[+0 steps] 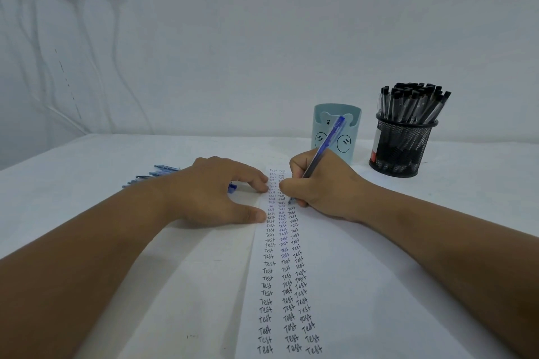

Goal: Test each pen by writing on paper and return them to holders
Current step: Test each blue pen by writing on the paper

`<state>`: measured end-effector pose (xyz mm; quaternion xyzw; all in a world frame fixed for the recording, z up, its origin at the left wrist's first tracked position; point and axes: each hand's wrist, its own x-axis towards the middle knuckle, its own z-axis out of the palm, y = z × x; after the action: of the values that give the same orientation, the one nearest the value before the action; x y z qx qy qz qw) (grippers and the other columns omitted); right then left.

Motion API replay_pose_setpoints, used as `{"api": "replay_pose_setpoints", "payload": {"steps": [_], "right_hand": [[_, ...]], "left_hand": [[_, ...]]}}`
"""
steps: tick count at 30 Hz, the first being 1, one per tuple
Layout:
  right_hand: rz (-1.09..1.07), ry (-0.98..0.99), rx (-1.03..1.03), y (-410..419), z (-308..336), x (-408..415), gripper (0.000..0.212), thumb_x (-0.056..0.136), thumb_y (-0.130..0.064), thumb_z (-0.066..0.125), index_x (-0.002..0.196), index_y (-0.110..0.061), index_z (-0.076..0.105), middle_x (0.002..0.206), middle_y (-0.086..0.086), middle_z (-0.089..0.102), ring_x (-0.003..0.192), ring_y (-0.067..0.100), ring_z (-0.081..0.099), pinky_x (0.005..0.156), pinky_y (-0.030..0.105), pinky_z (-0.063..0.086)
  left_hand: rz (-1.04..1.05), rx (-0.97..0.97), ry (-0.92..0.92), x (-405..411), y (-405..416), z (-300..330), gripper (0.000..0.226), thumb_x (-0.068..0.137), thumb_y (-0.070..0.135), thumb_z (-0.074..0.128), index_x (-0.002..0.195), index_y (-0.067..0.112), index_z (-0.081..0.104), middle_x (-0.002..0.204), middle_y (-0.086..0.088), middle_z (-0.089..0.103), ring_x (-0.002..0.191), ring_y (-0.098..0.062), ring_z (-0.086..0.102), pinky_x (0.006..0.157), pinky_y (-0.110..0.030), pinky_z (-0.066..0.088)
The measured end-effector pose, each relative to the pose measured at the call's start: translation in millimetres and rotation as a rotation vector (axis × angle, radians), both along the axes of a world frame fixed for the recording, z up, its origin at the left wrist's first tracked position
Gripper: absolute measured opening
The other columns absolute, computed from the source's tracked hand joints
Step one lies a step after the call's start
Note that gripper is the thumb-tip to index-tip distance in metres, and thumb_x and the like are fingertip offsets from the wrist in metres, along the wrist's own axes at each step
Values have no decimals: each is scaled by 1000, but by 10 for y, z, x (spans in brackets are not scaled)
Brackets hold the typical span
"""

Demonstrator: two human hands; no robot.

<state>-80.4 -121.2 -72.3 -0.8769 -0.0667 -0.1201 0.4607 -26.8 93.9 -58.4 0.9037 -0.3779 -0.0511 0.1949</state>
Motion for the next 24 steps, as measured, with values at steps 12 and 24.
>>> {"api": "replay_pose_setpoints", "payload": {"steps": [12, 24], "right_hand": [[7, -2, 23, -6, -8, 5, 39, 80, -6, 68, 50, -16, 45, 47, 4, 56, 56, 20, 54, 58, 26, 41], [13, -7, 30, -11, -7, -11, 32, 79, -4, 67, 55, -11, 47, 49, 7, 53, 49, 16, 45, 54, 26, 37]], "left_hand": [[9, 0, 23, -27, -4, 12, 65, 46, 86, 58, 106, 60, 62, 129, 45, 51, 129, 9, 45, 118, -33, 33], [18, 1, 29, -32, 3, 6, 67, 47, 87, 59, 108, 60, 63, 130, 48, 49, 127, 7, 49, 116, -33, 36]]}}
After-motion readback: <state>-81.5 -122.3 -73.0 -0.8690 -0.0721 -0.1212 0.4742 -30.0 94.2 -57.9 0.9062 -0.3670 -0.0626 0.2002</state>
